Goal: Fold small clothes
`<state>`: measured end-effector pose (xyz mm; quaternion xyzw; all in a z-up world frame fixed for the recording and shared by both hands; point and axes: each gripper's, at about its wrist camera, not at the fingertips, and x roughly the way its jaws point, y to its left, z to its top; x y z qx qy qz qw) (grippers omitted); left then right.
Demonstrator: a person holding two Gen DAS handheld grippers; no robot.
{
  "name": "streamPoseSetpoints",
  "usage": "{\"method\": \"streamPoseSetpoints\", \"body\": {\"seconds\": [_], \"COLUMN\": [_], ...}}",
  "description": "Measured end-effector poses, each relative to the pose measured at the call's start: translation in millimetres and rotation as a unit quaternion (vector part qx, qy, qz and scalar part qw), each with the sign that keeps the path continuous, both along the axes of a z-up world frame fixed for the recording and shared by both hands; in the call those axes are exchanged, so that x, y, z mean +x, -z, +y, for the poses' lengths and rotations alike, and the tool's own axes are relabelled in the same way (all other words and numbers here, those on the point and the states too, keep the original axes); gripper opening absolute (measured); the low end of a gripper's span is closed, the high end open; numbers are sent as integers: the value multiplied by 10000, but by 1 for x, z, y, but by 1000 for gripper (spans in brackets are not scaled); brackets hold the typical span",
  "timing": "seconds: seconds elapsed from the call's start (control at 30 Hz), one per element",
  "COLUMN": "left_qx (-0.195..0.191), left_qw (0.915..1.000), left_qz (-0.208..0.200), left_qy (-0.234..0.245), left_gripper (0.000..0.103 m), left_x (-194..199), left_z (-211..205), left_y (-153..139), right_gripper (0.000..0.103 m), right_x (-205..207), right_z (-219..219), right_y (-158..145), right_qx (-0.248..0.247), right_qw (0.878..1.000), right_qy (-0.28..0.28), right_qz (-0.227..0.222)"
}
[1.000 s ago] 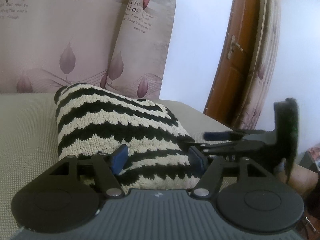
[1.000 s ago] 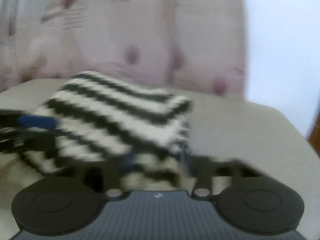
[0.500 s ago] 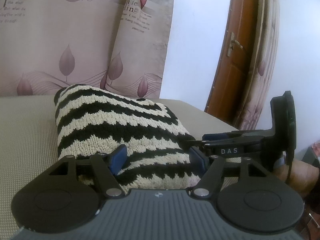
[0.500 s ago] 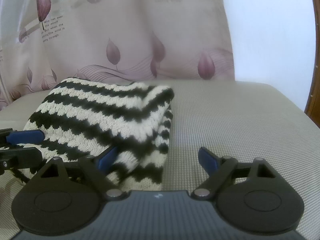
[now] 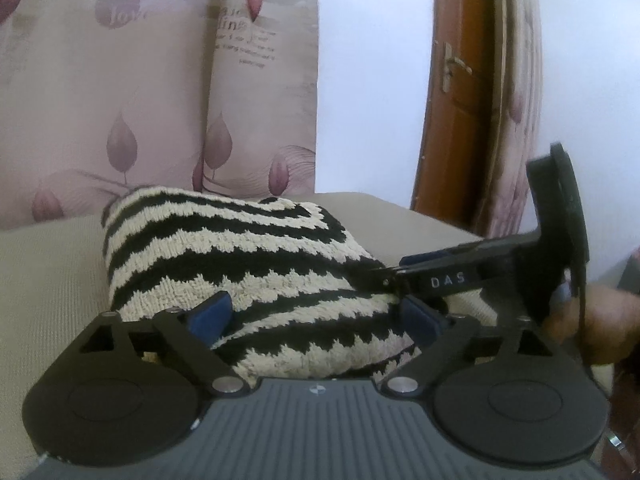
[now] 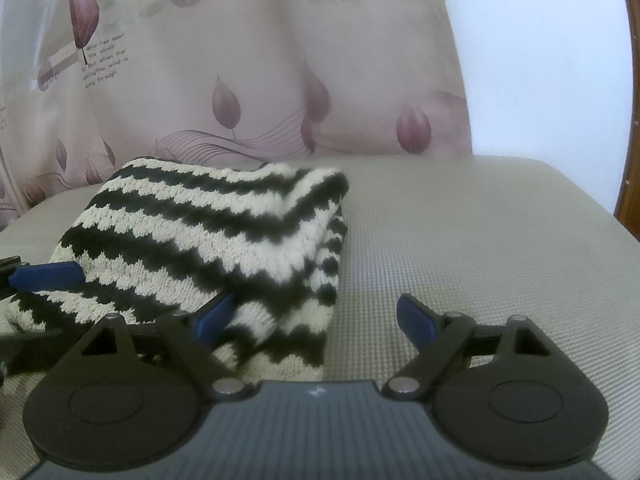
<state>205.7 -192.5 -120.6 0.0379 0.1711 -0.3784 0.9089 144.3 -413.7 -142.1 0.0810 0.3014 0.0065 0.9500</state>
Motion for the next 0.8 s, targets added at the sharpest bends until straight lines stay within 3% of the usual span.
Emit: {"method": "streamPoseSetpoints", "body": {"seconds": [0.07,0.2,0.4,0.8], "left_qx": [91,110,660,1110], "left_qw": [9999,9991,9910,9798], "left_qz": [-96,208,438,686], "left_qy": [-38,-341,-1078,-1515], "left_gripper": [102,103,103,103], "left_x": [-6,1,45,89], "left_z": [-1,4,10,16], "left_y": [-5,-29,-58,-50], "right_gripper": [88,88,88,88], "right_x": [0,0,0,-1], "right_z": [0,-2,-3,-3], "right_y": [0,1,2,1], "right_qx": [10,93,139,157], "right_qw": [10000,10000,9999,9999], "right_qy": [-1,-15,-19,-18], "right_qz": [1,10,5,6]}}
